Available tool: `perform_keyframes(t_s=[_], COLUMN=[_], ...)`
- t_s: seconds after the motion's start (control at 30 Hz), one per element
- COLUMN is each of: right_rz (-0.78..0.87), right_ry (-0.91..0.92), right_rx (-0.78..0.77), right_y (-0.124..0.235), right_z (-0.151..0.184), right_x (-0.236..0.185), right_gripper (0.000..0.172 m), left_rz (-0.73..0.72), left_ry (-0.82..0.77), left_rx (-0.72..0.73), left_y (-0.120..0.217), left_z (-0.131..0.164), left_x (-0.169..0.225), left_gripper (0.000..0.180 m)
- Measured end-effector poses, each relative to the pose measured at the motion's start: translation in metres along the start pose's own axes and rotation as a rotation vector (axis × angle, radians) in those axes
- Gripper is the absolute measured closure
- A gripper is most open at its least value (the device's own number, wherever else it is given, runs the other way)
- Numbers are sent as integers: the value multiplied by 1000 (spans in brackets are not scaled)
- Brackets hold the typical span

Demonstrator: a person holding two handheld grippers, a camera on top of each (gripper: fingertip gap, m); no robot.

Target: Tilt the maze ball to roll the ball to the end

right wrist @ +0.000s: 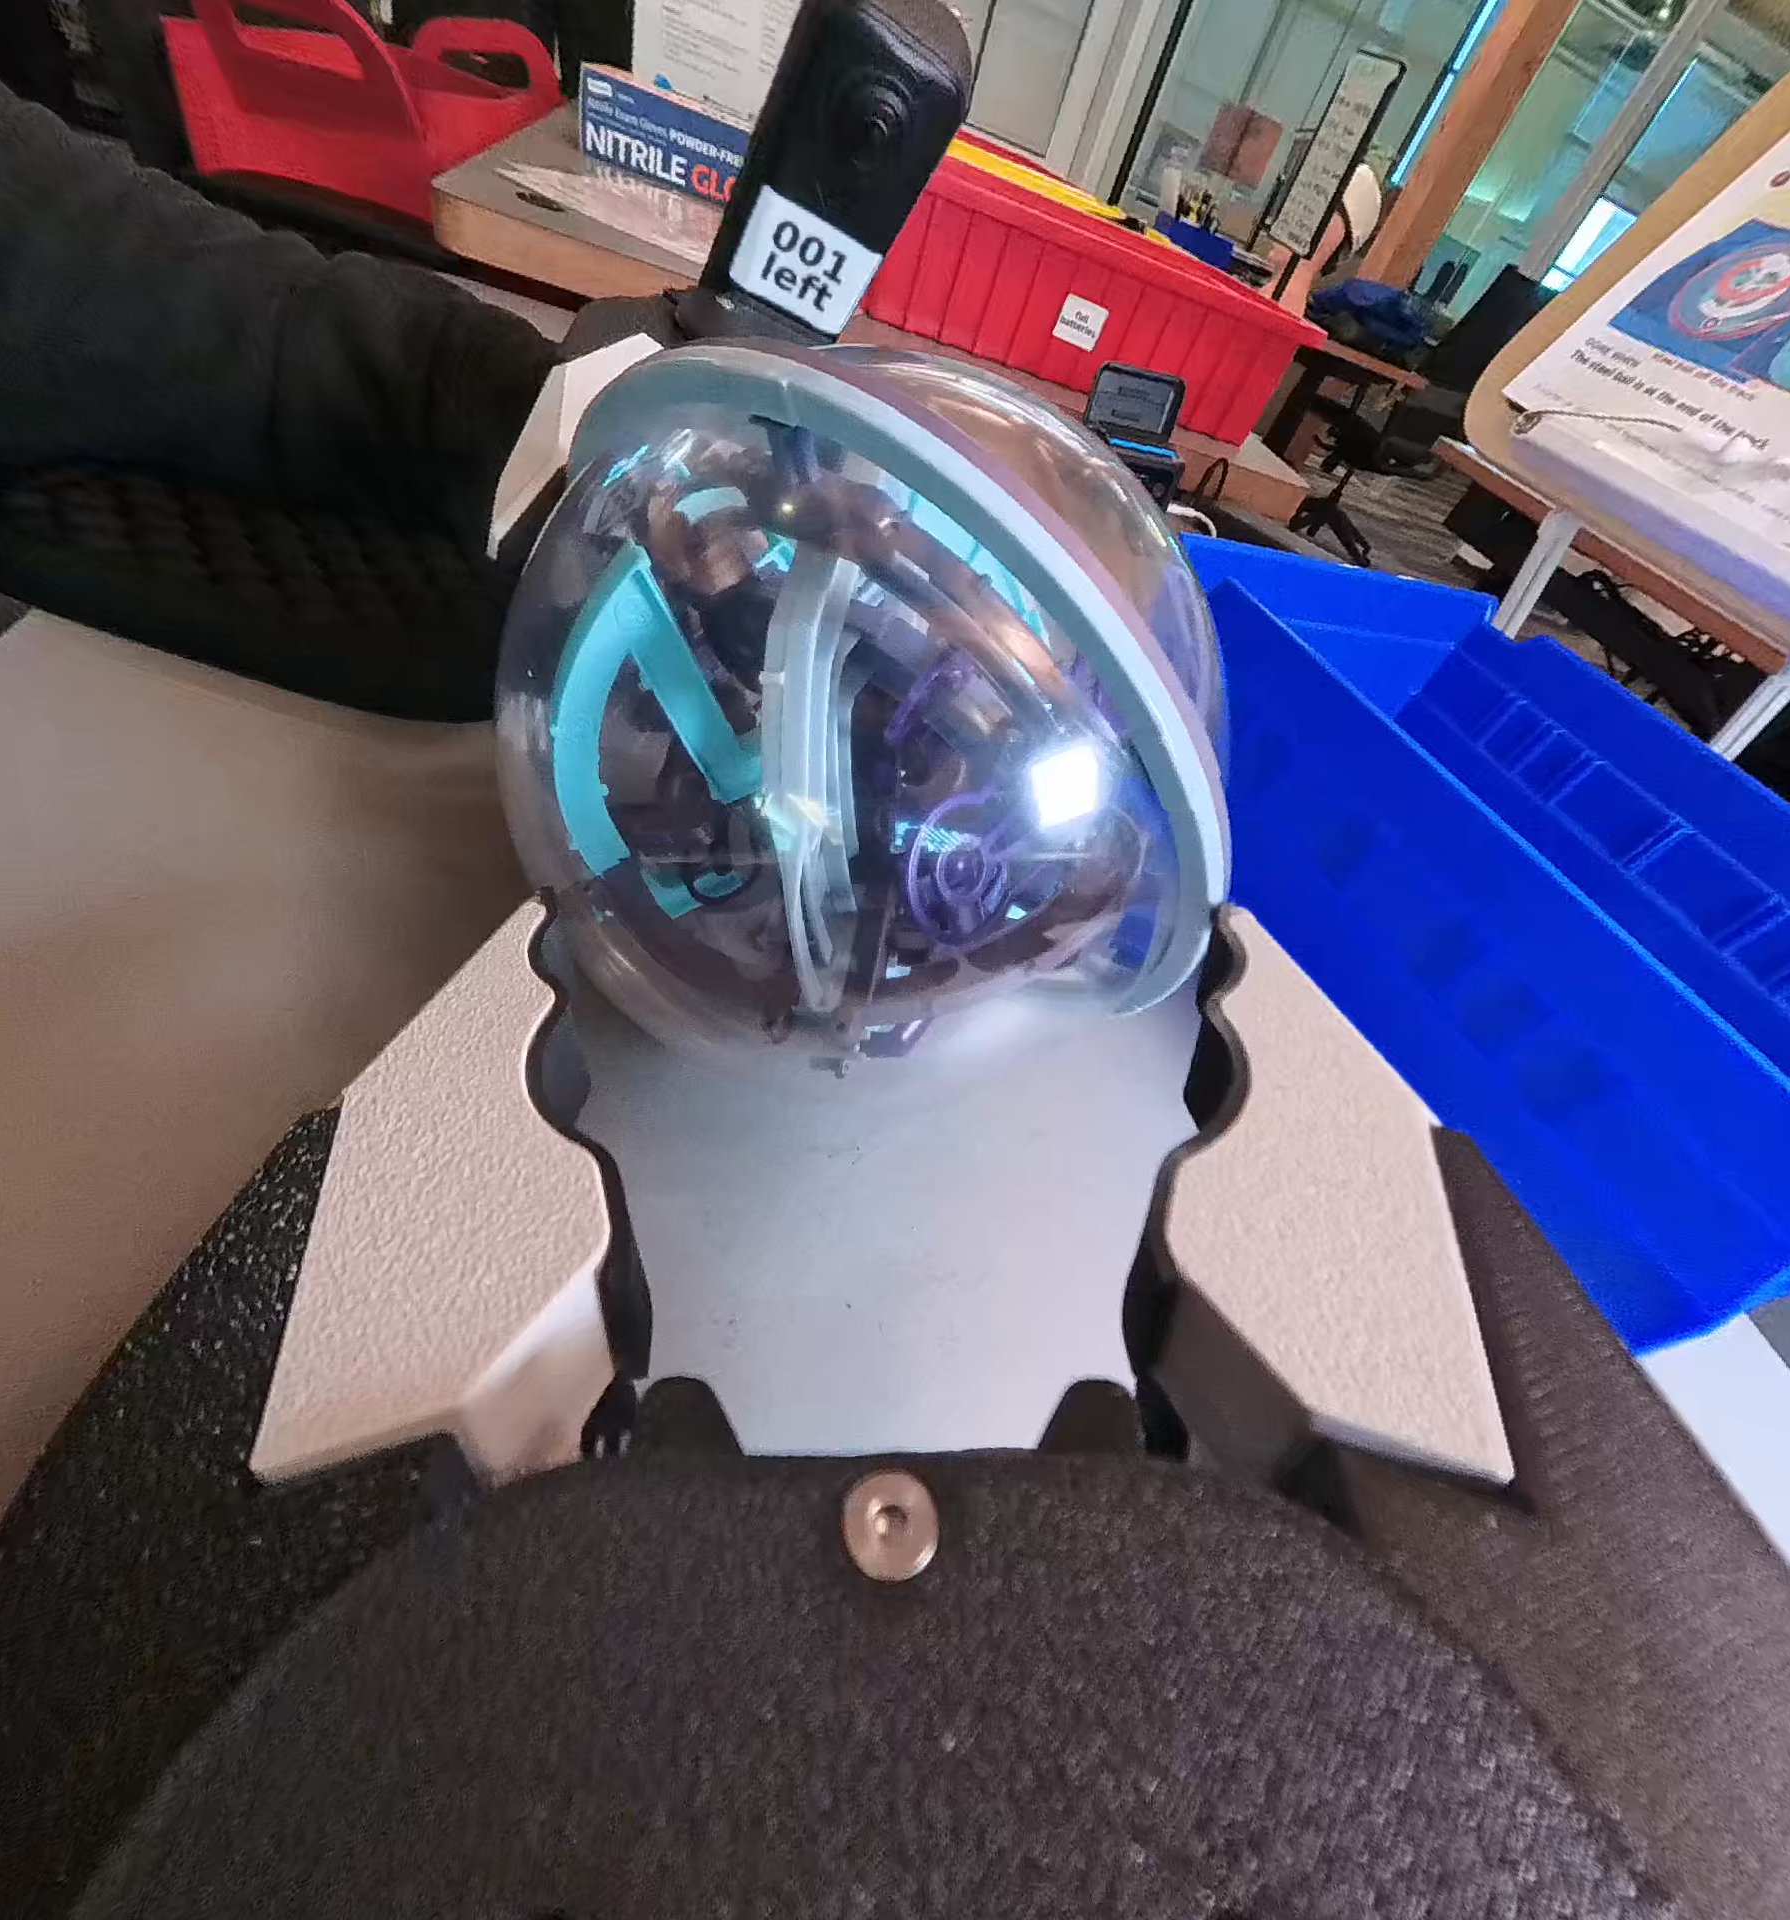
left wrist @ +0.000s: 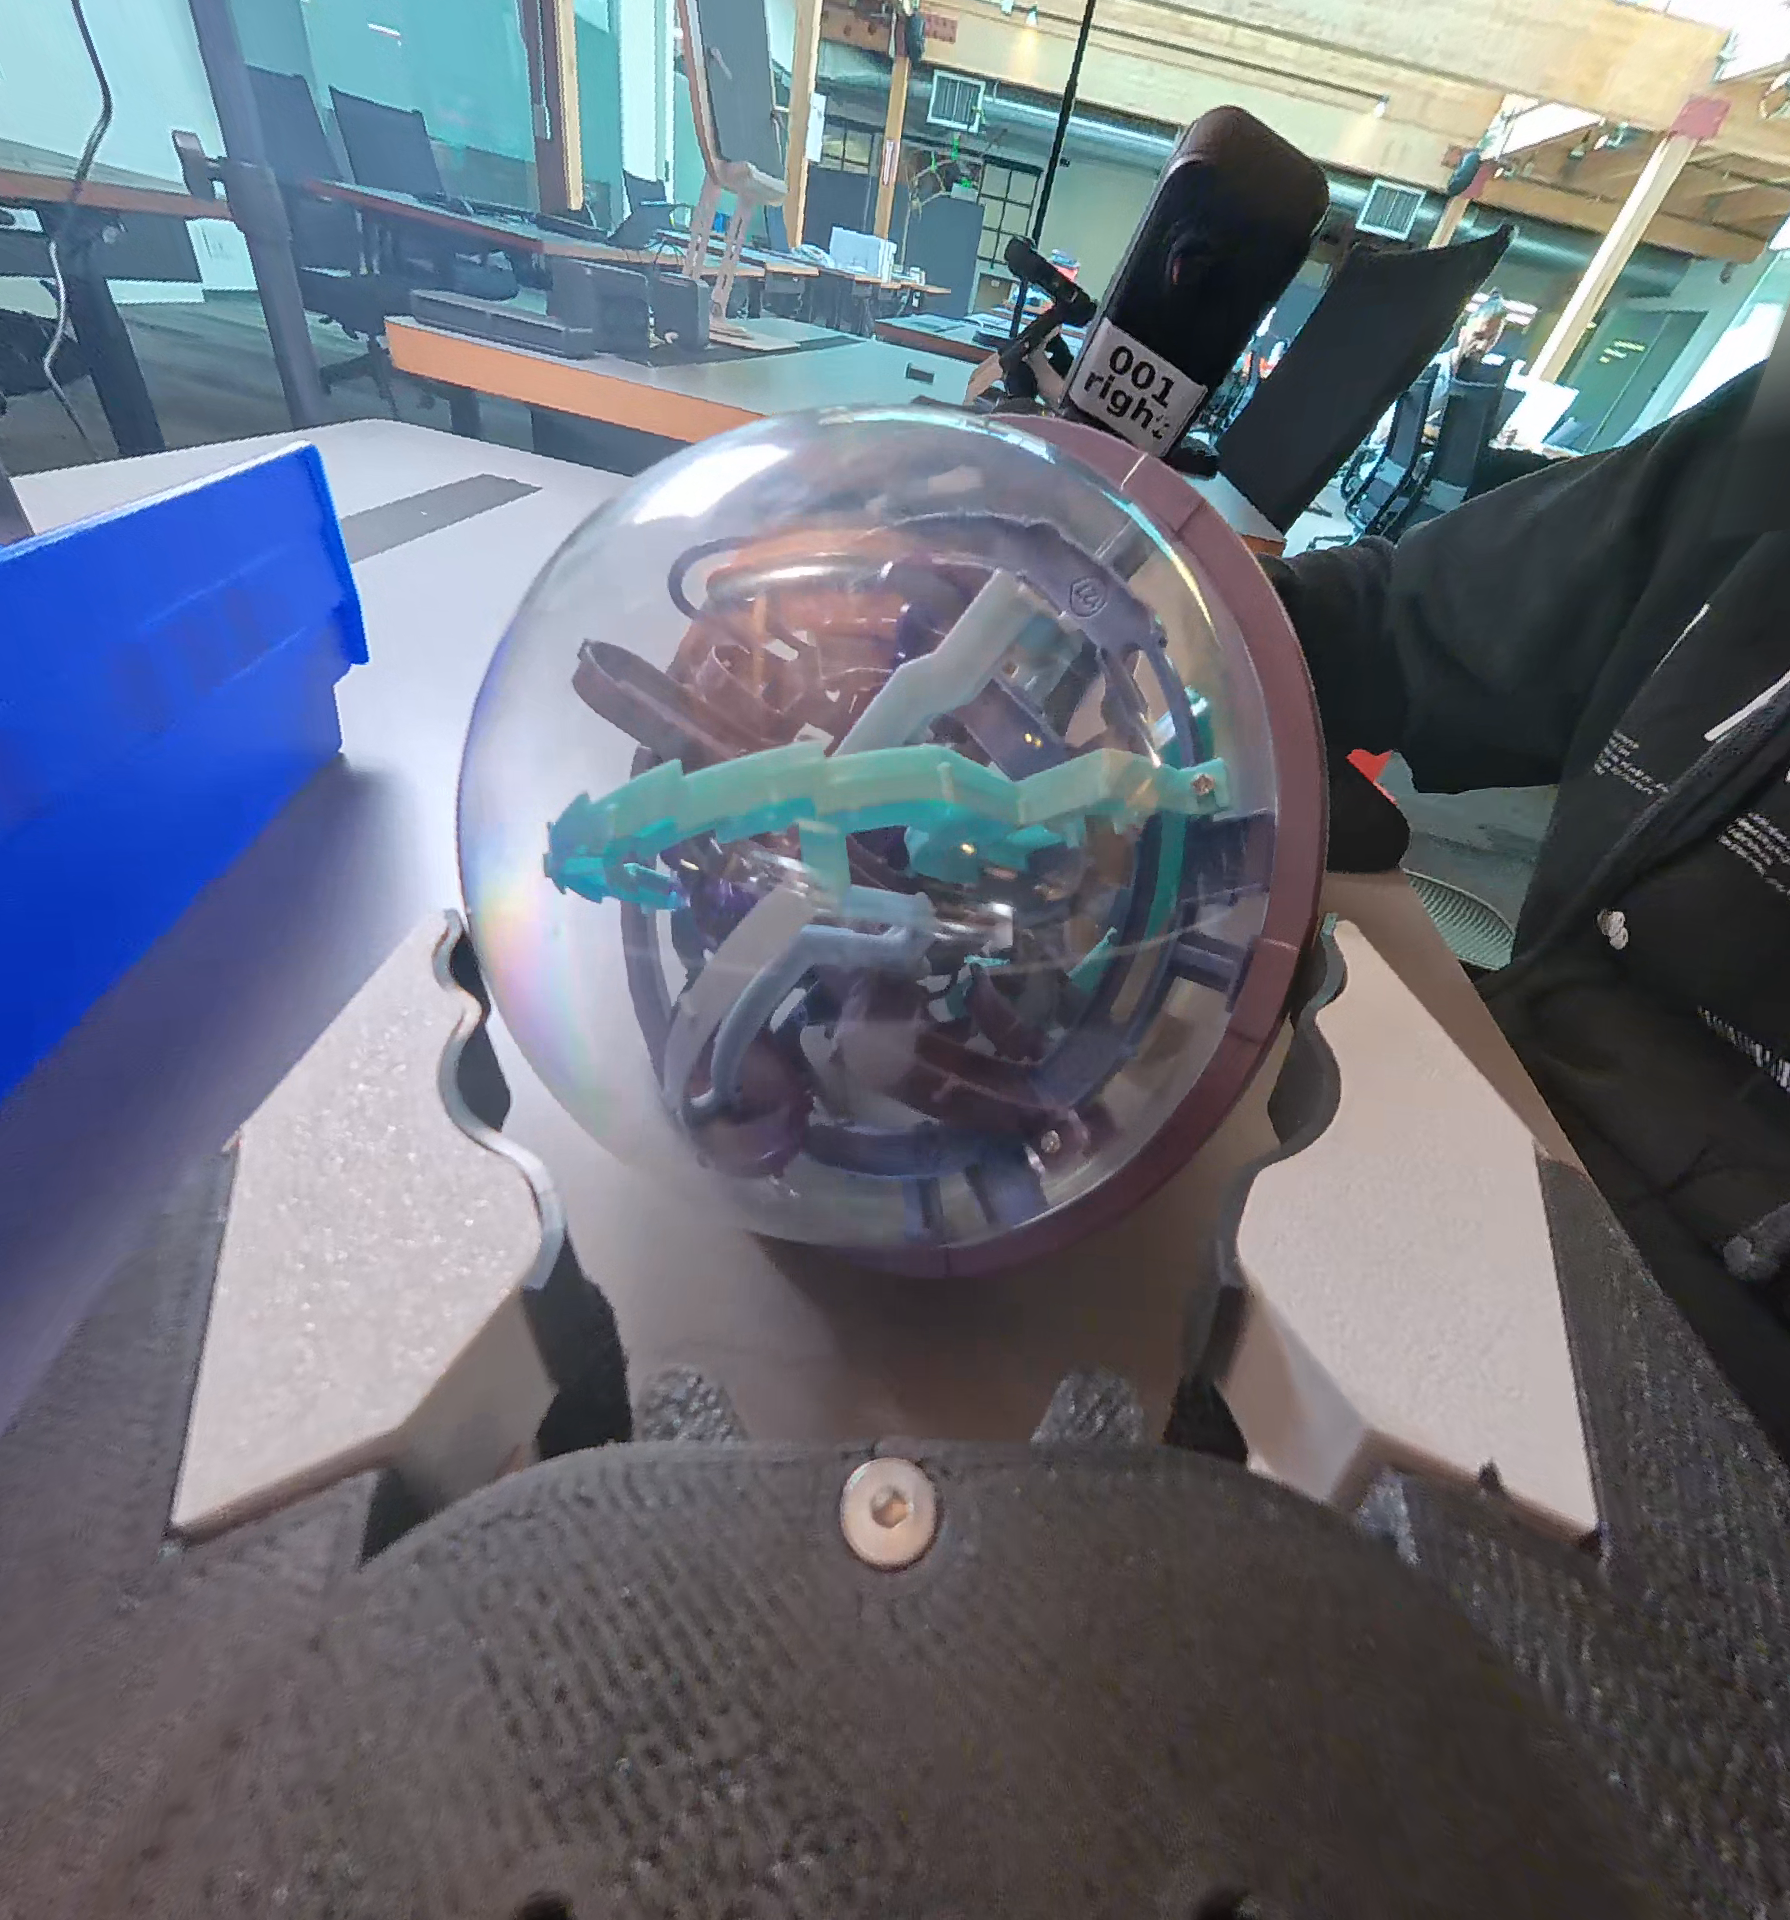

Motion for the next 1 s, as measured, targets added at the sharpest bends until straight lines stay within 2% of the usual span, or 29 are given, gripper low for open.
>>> perform_keyframes(t_s=[0.23,0.47,0.67,0.73,0.83,0.9,1.0], right_rz=[35,110,145,133,45,-23,-82], right_ry=[-5,-28,12,58,111,85,14], right_rx=[24,58,84,124,189,180,139], right_y=[2,6,13,18,28,31,33], right_z=[-1,-2,-4,-11,-22,-19,-7], right_x=[-2,4,1,-6,-21,-30,-37], right_gripper=[57,67,75,83,109,110,106], left_rz=[5,-30,-23,-5,64,75,83], left_ry=[29,99,125,107,125,134,129], left_rx=[9,39,51,52,92,105,38], left_y=[2,14,17,16,15,14,3], left_z=[2,3,2,1,-8,-12,-6], left_x=[-2,-13,-14,-8,6,12,23], left_gripper=[34,52,59,54,39,36,27])
Point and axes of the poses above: each gripper's, where its closed fingertips meet, y back along the fingers, z out of its underside, x = y × z across the jaws, the point moved 3 cm from there along y, back along the fingers, and after that the axes turned 1 degree about -x, right-handed, at the moved point
